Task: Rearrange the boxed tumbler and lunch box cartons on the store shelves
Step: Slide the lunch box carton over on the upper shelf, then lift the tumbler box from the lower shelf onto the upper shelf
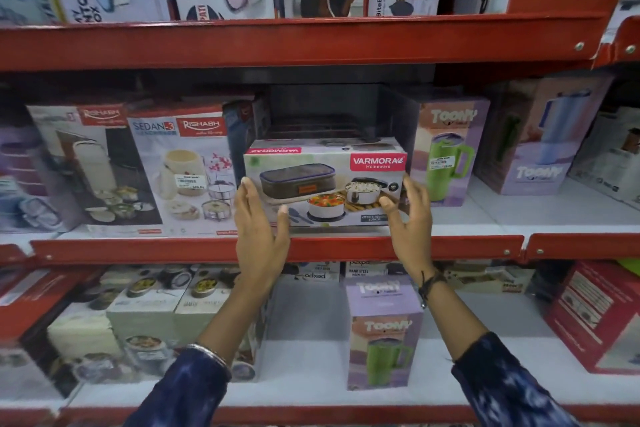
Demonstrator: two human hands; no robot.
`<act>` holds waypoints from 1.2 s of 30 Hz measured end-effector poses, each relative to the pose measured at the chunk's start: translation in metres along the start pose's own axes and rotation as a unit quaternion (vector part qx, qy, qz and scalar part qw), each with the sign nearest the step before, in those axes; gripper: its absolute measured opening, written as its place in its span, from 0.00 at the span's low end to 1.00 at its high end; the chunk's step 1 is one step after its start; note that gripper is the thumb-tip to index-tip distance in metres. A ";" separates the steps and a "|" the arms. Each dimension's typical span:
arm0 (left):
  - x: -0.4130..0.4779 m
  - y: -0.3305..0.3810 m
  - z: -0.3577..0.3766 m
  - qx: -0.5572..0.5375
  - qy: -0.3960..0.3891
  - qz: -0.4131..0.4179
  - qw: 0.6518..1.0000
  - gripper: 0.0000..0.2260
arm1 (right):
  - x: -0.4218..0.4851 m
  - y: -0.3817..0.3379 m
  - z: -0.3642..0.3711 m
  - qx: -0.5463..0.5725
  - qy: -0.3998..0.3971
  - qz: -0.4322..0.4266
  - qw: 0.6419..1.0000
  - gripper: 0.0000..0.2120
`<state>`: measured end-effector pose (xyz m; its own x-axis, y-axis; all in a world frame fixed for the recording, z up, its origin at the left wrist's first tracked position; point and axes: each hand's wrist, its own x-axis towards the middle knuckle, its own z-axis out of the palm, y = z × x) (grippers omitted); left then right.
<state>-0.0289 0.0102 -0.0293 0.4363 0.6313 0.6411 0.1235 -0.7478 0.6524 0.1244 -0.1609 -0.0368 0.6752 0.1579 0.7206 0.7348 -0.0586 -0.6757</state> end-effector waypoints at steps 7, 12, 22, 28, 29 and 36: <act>0.000 -0.020 0.019 0.021 -0.081 0.065 0.994 0.35 | -0.007 0.010 0.016 -0.079 -0.032 -0.015 0.996 0.23; -0.002 -0.024 0.024 0.057 -0.097 0.065 0.992 0.35 | -0.004 0.012 0.013 -0.166 -0.019 -0.028 0.985 0.23; -0.013 -0.004 0.023 0.020 -0.084 0.008 0.996 0.33 | -0.009 0.006 0.001 -0.147 -0.058 0.011 0.987 0.24; -0.073 -0.012 0.028 -0.088 -0.078 0.118 0.986 0.16 | -0.062 0.013 -0.038 -0.039 -0.023 0.035 0.998 0.19; -0.086 -0.016 0.032 -0.098 -0.093 0.123 0.983 0.16 | -0.075 0.017 -0.045 -0.024 -0.020 0.056 0.998 0.19; -0.173 -0.048 0.078 -0.131 -0.268 -0.053 0.953 0.33 | -0.163 0.065 -0.074 0.023 -0.057 0.223 0.973 0.19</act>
<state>-0.0412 -0.0788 -0.2032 0.8353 0.4520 0.3130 -0.0044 -0.5639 0.8259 0.0668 -0.2638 -0.1865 0.9128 0.2355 0.3337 0.3647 -0.1021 -0.9255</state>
